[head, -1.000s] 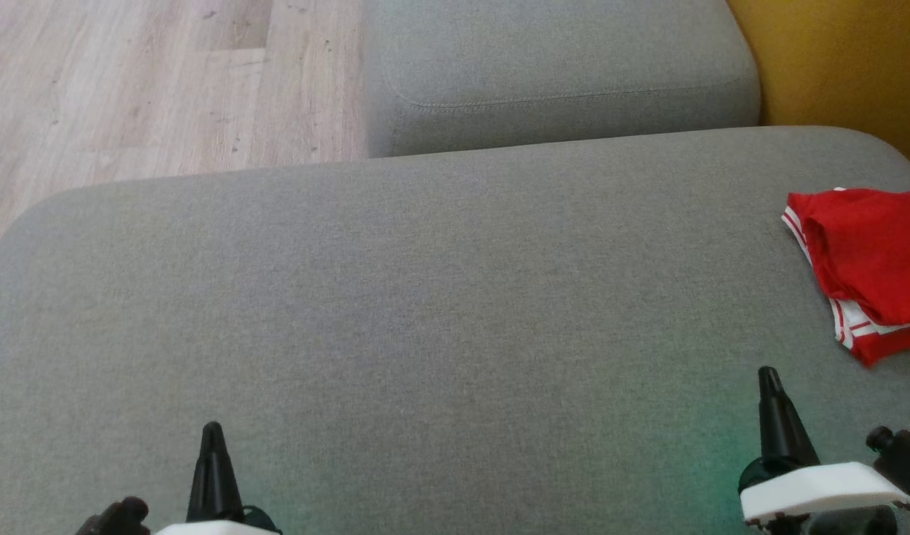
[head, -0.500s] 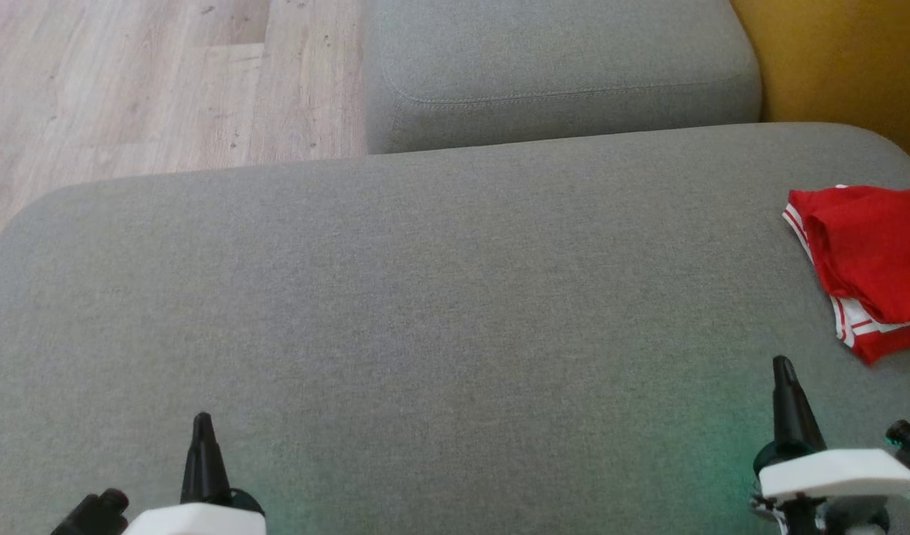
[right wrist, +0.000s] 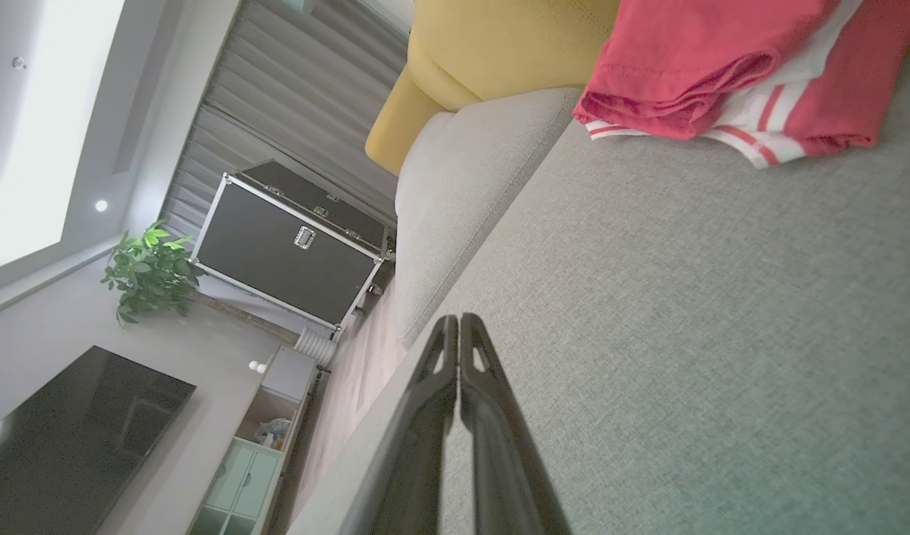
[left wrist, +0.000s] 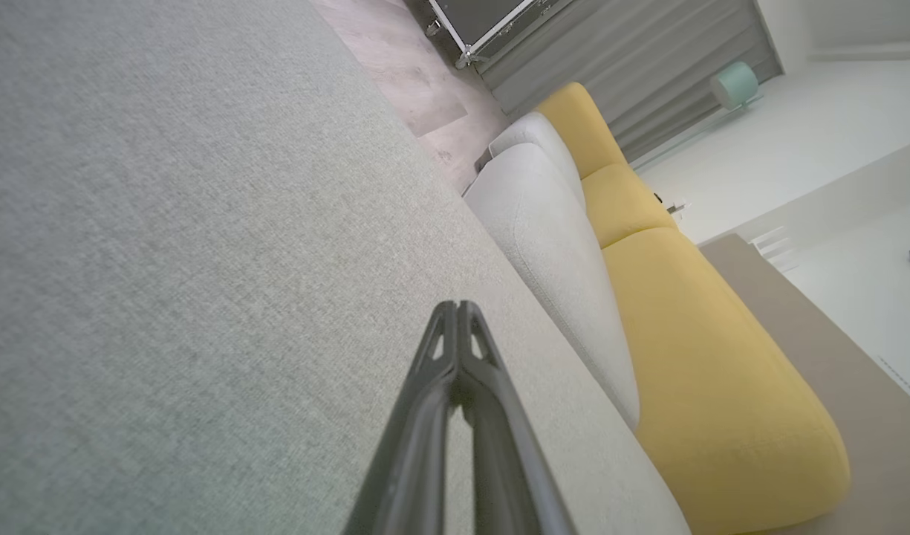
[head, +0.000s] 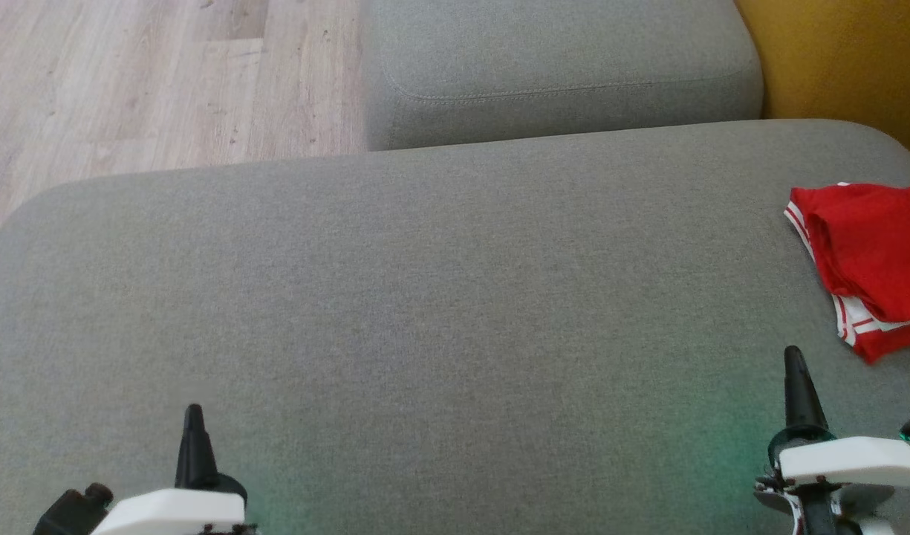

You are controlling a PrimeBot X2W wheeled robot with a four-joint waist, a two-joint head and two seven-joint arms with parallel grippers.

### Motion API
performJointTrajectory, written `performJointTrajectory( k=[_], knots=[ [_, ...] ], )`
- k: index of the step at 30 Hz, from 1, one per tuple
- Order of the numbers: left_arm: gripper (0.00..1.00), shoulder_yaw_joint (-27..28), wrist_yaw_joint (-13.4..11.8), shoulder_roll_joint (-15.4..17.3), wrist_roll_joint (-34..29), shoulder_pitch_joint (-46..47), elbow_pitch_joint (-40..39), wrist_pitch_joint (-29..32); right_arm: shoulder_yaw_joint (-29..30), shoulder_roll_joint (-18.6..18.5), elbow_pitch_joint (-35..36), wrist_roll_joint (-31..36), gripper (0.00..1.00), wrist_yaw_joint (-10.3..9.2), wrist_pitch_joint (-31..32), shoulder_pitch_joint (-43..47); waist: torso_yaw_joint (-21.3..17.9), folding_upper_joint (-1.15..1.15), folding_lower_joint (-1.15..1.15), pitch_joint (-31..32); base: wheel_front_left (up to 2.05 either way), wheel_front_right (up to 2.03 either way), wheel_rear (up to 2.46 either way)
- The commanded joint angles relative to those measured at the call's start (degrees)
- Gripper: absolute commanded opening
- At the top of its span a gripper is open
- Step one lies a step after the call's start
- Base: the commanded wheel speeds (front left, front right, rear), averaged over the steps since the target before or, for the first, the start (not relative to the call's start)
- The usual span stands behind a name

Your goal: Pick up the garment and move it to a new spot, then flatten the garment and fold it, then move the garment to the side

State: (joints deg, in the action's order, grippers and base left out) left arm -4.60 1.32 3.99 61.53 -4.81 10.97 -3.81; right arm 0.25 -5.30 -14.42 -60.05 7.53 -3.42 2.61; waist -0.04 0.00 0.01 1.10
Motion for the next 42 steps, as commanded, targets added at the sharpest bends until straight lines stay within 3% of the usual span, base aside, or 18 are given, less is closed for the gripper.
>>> performJointTrajectory(
  k=[1, 42],
  knots=[
    [0.00, 2.0, 0.6, 0.8, 1.9, 3.4, -1.3, 0.4, -0.2, -0.1, 1.6, -2.1, 0.00, -0.03, 0.6, -3.3, 0.0, 0.00, 0.00, 0.0, 0.00, 0.00, 0.00],
    [0.00, 7.7, 5.4, 0.7, 28.4, 9.8, 2.4, 7.2, 3.7, 0.9, 0.7, -29.3, 0.00, -0.04, 7.3, -7.9, 0.0, 0.00, -0.01, -1.1, 0.00, 0.00, 0.00]
  ],
)
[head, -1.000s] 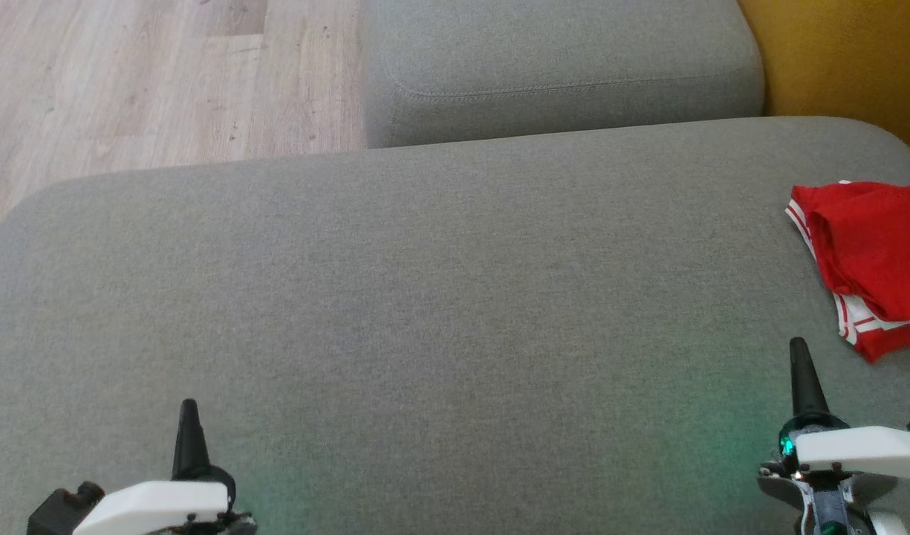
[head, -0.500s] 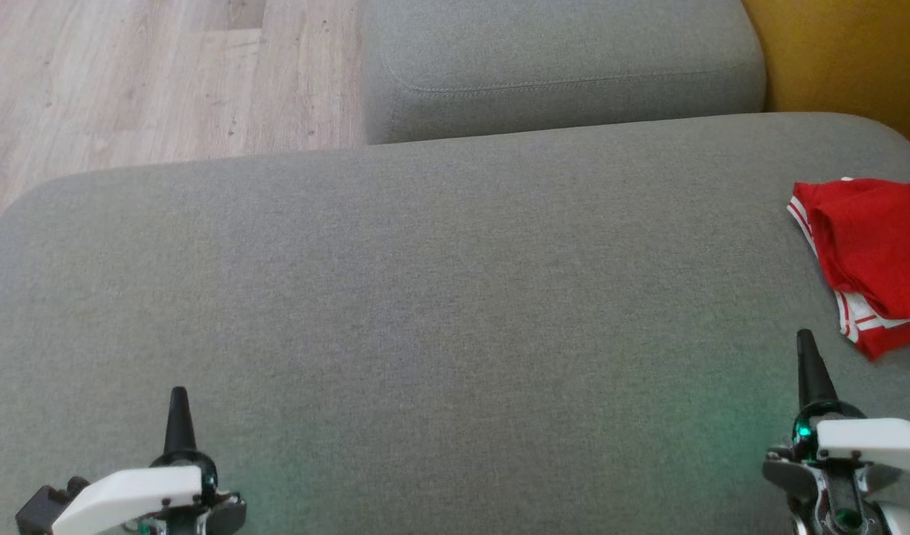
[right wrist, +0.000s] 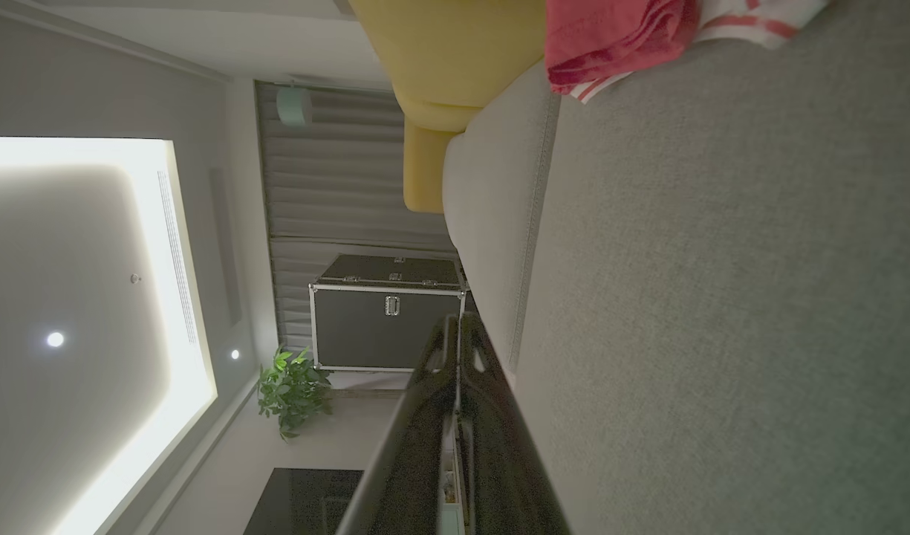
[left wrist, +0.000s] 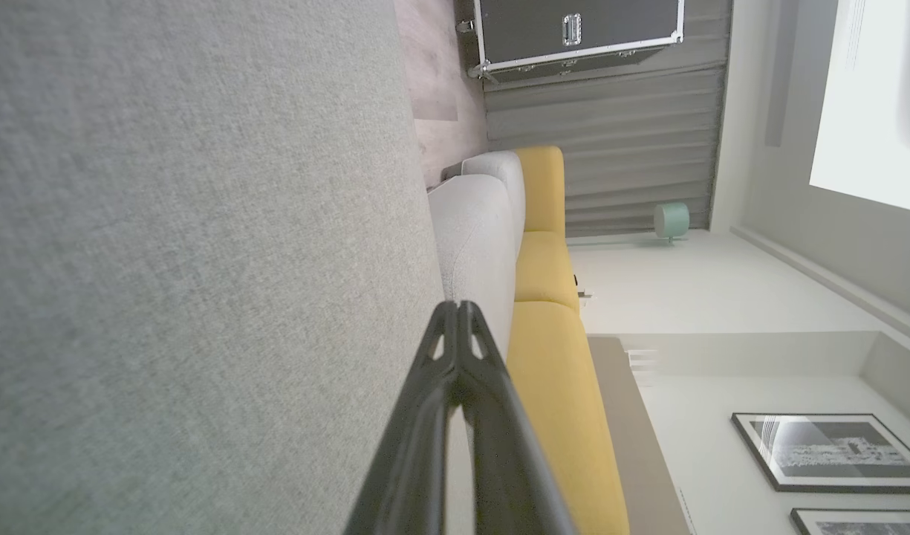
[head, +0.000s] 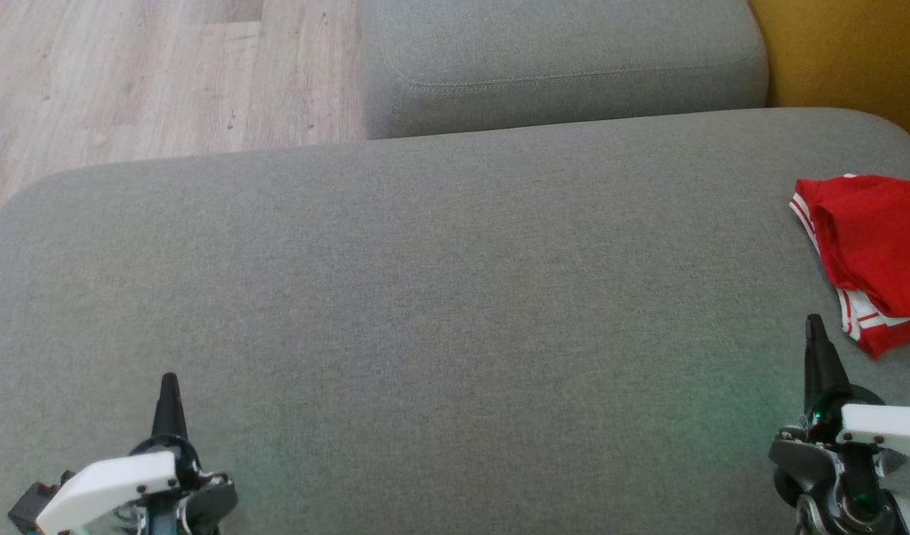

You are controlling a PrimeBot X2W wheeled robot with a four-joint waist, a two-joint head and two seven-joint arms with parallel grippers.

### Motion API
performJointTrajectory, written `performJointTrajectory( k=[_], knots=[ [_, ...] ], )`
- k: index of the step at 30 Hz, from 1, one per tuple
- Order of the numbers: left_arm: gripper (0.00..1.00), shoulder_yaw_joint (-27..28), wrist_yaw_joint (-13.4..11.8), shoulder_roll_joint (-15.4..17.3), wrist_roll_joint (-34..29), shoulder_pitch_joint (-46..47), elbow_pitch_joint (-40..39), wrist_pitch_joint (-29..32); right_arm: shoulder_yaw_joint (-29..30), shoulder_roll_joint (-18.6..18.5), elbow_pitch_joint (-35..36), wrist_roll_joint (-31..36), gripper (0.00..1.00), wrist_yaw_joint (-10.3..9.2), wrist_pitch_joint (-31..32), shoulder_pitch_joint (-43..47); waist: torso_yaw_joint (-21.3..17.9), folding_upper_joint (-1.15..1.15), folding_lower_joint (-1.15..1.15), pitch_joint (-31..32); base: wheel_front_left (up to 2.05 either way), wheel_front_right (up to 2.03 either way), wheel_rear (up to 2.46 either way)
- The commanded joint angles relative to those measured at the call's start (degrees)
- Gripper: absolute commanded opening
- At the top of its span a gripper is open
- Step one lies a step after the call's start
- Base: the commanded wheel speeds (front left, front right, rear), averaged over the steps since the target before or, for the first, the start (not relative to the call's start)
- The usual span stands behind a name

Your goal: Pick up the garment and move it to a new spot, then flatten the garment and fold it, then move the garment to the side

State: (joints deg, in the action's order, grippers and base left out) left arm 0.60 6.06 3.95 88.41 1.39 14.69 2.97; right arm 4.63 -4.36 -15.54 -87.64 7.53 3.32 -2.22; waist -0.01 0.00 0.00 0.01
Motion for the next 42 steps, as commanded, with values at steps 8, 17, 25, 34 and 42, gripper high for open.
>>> performJointTrajectory(
  k=[8, 17, 25, 34, 42],
  knots=[
    [0.00, 3.5, 1.4, 0.7, 5.7, 4.6, -0.8, 1.6, 0.0, 0.1, 1.6, -6.1, 0.00, -0.04, 1.7, -3.8, 0.0, 0.00, 0.00, -0.2, 0.00, 0.00, 0.00],
    [0.00, 3.8, 1.4, 0.5, 5.5, 4.6, -0.8, 1.8, 0.2, 0.3, 1.6, -5.9, 0.00, -0.04, 1.8, -3.8, 0.0, 0.00, 0.00, -0.2, 0.00, 0.00, 0.00],
    [0.00, 4.0, 1.4, 0.3, 5.4, 4.6, -0.7, 1.9, 0.4, 0.4, 1.6, -5.8, 0.00, -0.04, 2.0, -3.8, 0.0, 0.00, 0.00, -0.2, 0.00, 0.00, 0.00],
    [0.00, 4.2, 1.4, 0.2, 5.2, 4.6, -0.7, 2.1, 0.6, 0.5, 1.6, -5.6, 0.00, -0.04, 2.1, -3.8, 0.0, 0.00, 0.00, -0.2, 0.00, 0.00, 0.00],
    [0.00, 4.4, 1.4, 0.1, 5.1, 4.7, -0.7, 2.3, 0.7, 0.6, 1.6, -5.5, 0.00, -0.04, 2.2, -3.9, 0.0, 0.00, 0.00, -0.2, 0.00, 0.00, 0.00]
  ],
)
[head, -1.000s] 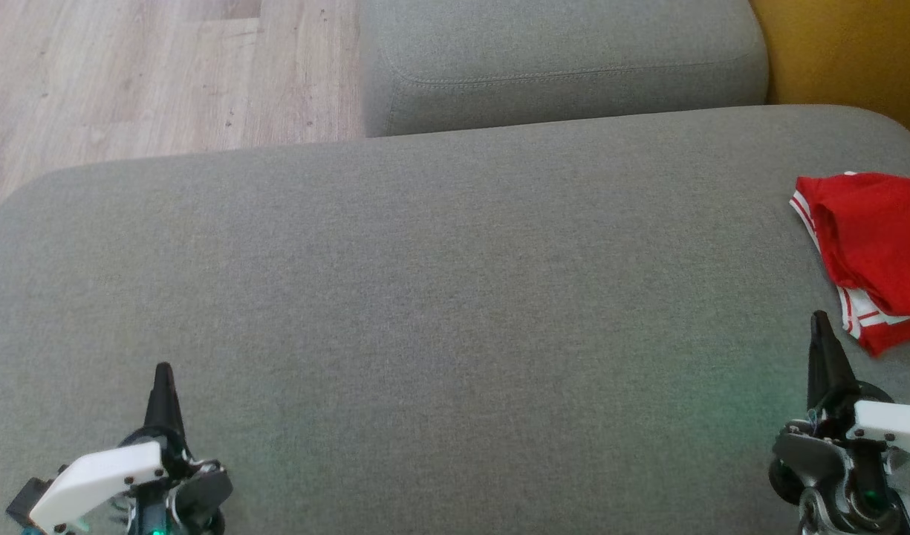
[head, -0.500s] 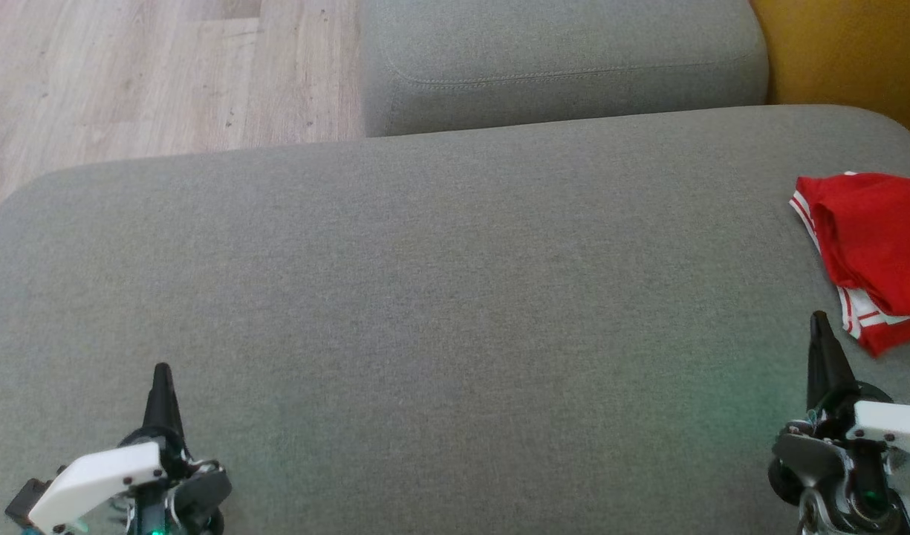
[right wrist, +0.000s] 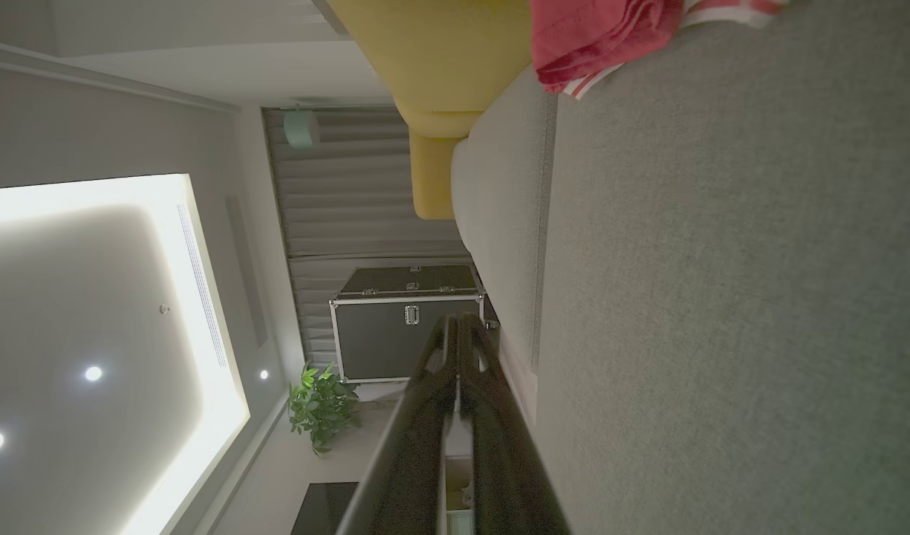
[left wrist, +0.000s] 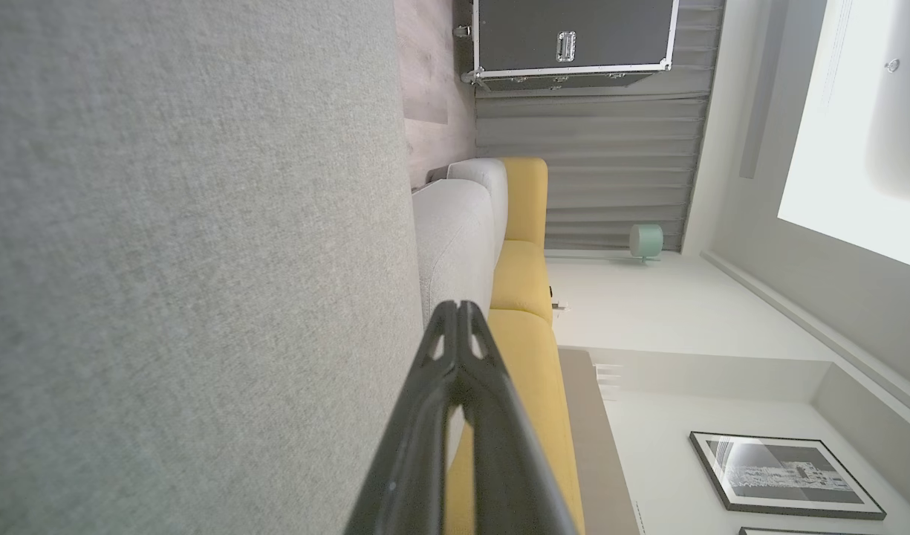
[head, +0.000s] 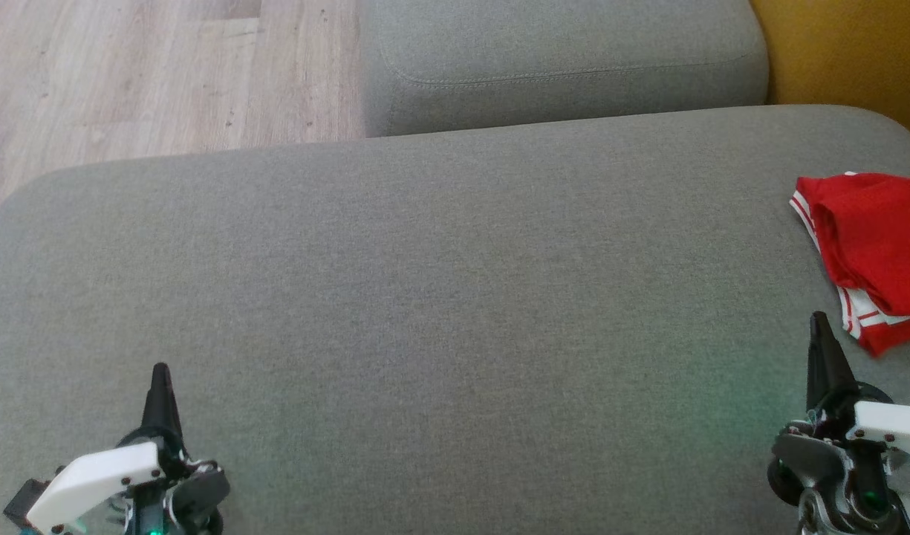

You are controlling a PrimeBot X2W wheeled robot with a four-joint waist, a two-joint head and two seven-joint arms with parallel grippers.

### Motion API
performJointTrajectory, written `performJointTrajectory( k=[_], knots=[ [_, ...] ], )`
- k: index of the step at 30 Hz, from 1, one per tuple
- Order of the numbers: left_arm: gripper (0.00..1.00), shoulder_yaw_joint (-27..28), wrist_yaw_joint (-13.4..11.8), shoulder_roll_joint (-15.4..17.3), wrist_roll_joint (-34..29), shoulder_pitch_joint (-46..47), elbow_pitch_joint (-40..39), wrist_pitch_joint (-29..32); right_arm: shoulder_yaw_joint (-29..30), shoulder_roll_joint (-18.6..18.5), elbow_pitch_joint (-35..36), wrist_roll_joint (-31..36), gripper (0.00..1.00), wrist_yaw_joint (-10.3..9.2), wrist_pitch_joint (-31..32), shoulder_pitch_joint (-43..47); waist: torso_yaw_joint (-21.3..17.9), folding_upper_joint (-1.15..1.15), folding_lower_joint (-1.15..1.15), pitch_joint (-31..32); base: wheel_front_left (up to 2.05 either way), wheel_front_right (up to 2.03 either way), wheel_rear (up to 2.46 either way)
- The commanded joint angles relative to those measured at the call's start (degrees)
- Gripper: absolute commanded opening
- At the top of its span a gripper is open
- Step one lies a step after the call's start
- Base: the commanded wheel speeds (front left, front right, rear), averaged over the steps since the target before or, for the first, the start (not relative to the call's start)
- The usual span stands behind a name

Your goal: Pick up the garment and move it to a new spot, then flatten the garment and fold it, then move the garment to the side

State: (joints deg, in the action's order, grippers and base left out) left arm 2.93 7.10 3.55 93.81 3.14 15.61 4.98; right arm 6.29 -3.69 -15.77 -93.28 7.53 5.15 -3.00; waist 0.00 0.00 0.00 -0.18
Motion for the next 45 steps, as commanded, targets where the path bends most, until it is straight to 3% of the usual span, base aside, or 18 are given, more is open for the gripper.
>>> performJointTrajectory(
  k=[1, 45],
  knots=[
    [0.00, 2.0, 0.4, 0.4, -0.4, 2.9, -1.6, 0.3, -0.9, 0.0, 1.8, 0.1, 0.00, -0.04, 0.4, -3.1, 0.0, 0.00, 0.00, 0.0, 0.00, 0.00, 0.00],
    [0.00, 2.7, 0.4, 0.0, -0.9, 3.0, -1.6, 0.8, -0.4, 0.3, 1.8, 0.6, 0.00, -0.04, 0.8, -3.1, 0.0, 0.00, 0.00, 0.0, 0.00, 0.00, 0.00]
  ],
)
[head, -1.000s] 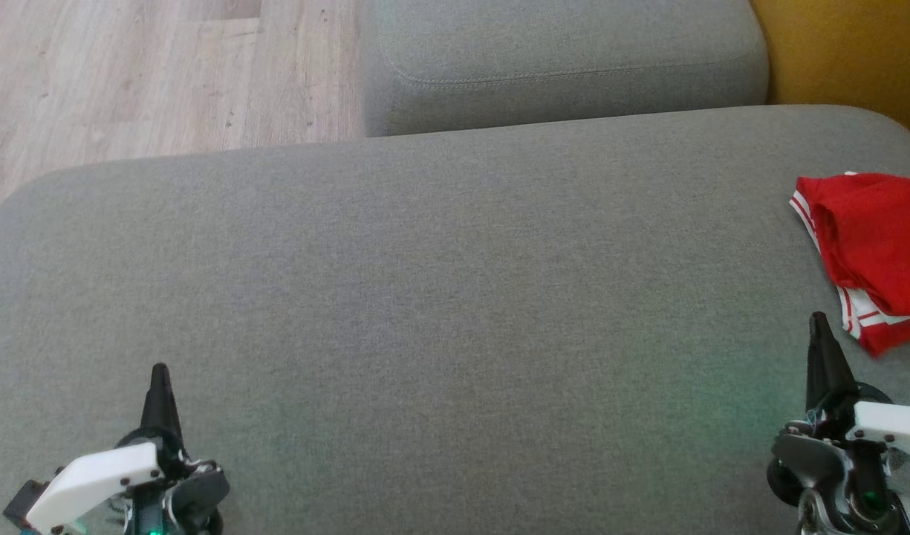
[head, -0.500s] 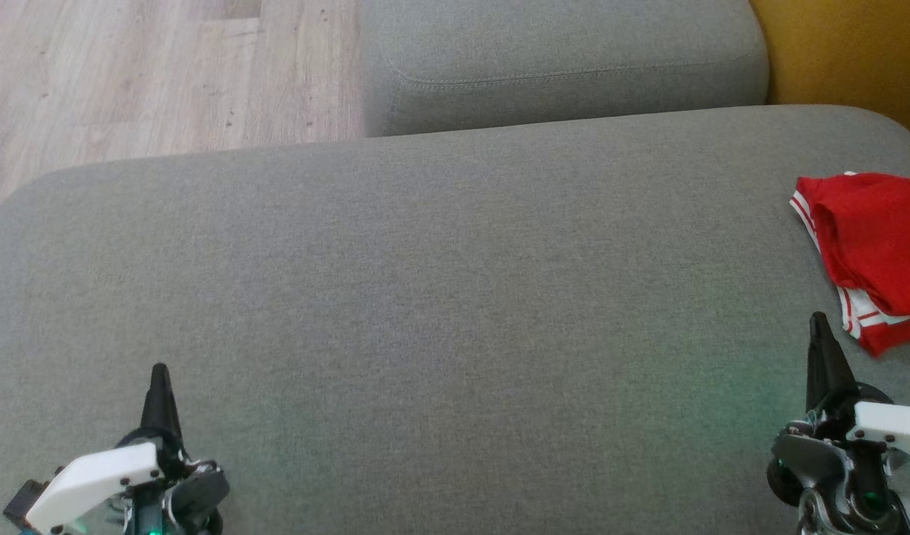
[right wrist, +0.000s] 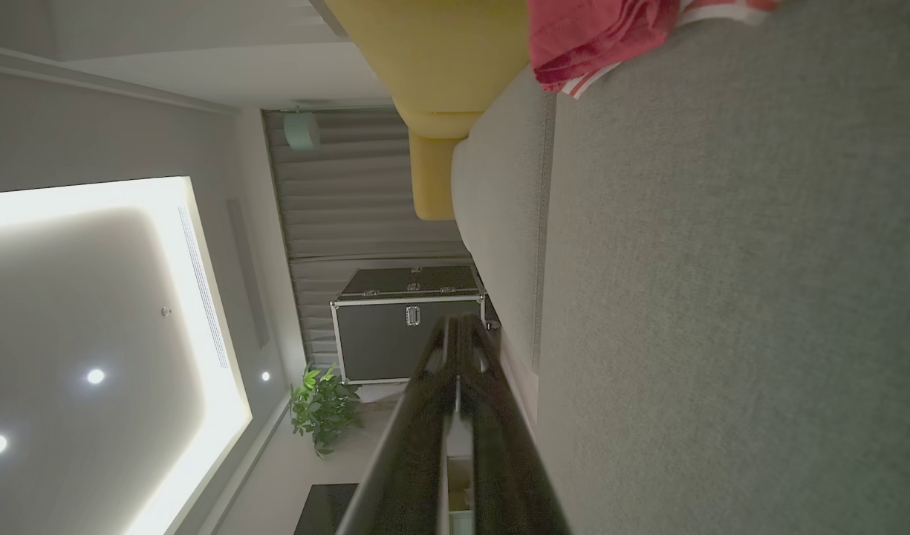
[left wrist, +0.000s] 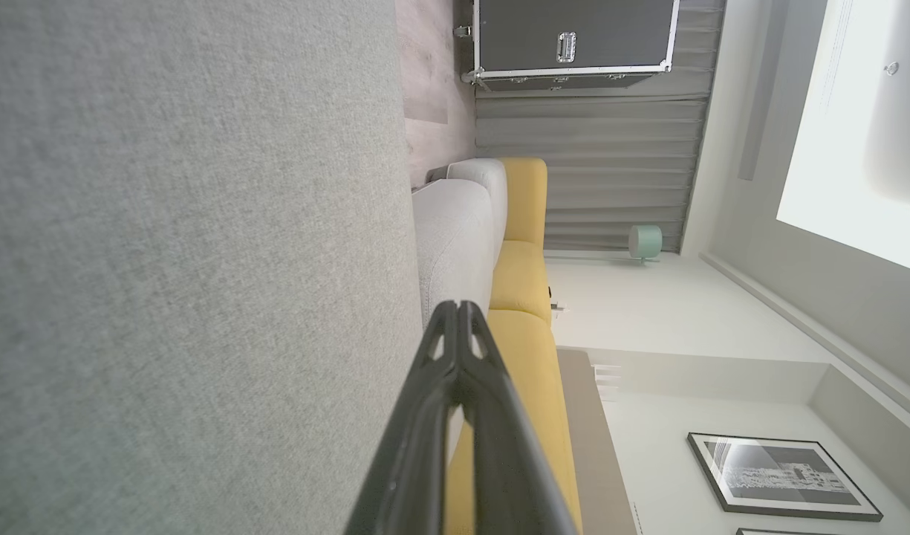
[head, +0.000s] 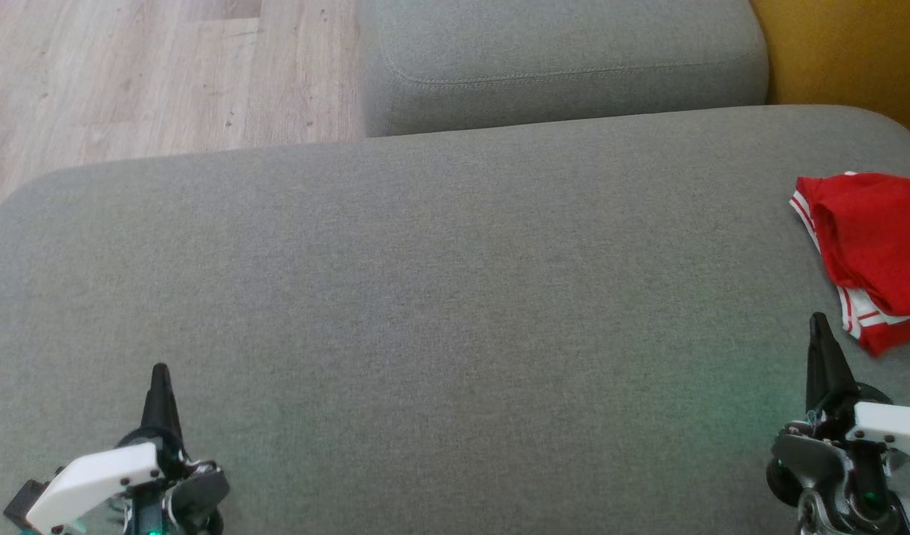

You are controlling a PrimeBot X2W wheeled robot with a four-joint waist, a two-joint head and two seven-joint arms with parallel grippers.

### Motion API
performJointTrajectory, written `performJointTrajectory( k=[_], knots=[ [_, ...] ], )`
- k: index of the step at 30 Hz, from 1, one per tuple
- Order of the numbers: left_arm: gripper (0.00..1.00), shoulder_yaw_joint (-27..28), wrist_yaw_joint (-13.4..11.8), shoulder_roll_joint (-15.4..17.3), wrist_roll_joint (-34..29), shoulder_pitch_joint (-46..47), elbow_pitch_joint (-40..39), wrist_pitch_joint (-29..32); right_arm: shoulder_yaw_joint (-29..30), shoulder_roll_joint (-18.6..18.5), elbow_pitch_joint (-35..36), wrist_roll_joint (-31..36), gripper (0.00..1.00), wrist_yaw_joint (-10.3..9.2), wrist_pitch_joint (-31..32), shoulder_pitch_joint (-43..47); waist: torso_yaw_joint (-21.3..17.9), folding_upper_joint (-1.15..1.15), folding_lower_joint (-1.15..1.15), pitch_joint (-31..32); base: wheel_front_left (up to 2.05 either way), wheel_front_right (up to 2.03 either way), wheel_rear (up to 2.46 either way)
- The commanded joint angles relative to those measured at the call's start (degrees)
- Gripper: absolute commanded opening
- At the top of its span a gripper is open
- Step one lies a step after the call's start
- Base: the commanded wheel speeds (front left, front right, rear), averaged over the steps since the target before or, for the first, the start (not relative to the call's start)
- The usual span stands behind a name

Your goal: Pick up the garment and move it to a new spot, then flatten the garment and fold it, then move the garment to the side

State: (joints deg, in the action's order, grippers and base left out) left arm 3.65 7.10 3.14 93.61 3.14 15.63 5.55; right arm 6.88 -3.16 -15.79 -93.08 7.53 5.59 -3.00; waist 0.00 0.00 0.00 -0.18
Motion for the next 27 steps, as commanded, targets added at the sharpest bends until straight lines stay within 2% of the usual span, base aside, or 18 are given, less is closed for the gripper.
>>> performJointTrajectory(
  k=[1, 27],
  knots=[
    [0.00, 2.0, 0.4, 0.4, -0.7, 3.0, -1.6, 0.3, -1.0, -0.2, 1.8, 0.4, 0.00, -0.04, 0.4, -3.1, 0.0, 0.00, 0.00, 0.0, 0.00, 0.00, 0.00],
    [0.00, 2.3, 0.4, 0.2, -1.0, 3.0, -1.6, 0.5, -0.8, 0.0, 1.8, 0.6, 0.00, -0.04, 0.6, -3.1, 0.0, 0.00, 0.00, 0.0, 0.00, 0.00, 0.00]
  ],
)
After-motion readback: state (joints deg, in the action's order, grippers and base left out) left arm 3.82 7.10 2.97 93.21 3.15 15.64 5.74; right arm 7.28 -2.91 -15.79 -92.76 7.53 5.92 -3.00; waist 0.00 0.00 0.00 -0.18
